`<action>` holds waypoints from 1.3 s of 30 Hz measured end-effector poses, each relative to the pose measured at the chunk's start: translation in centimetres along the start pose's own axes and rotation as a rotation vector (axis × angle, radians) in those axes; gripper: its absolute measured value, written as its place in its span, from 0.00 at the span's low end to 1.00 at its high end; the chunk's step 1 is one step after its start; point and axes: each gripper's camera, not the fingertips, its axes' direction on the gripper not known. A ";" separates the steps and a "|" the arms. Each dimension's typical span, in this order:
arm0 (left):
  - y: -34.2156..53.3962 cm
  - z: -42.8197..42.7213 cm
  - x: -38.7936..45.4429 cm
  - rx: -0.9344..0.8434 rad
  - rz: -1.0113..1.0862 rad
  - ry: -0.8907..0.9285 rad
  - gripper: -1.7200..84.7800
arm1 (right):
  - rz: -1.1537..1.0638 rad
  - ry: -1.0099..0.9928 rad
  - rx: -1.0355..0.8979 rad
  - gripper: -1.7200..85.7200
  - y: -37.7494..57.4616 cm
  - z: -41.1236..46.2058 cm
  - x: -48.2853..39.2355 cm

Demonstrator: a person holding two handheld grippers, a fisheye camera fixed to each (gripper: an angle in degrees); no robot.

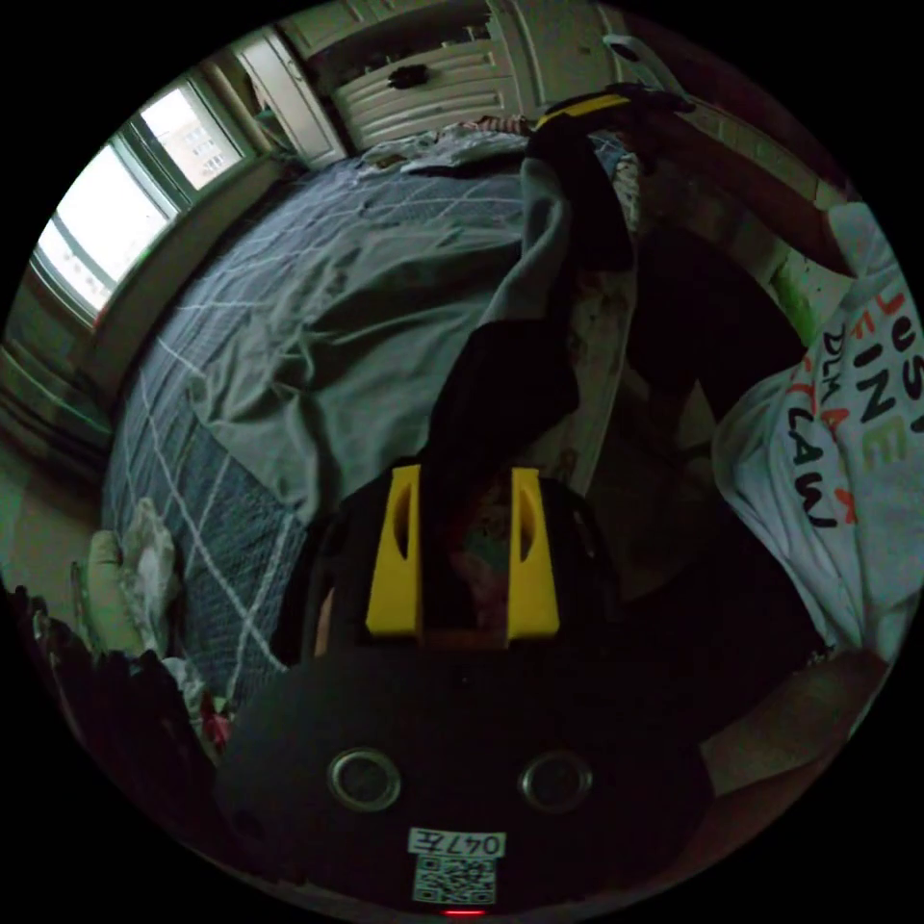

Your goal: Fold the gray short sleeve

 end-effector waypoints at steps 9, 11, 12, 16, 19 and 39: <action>-0.4 -0.1 8.2 -0.016 0.274 -0.542 0.16 | 0.068 -0.036 -0.018 0.02 -0.9 0.5 2.7; -0.9 1.1 9.8 -0.062 0.372 -0.609 0.14 | 0.091 -0.052 -0.009 0.01 -0.9 0.5 3.3; -1.1 1.2 10.0 -0.062 0.381 -0.595 0.14 | 0.109 -0.066 -0.001 0.01 -0.9 0.4 3.7; -1.7 0.5 10.2 -0.058 0.434 -0.537 0.16 | 0.150 -0.096 0.002 0.02 -1.1 -0.2 5.0; -2.3 -0.2 10.3 -0.066 0.466 -0.523 0.15 | 0.144 -0.095 0.002 0.01 -1.4 -0.7 5.3; -0.8 -16.4 6.4 0.357 -0.088 -0.359 0.02 | -0.058 -0.151 0.091 0.02 -2.4 -14.7 -2.0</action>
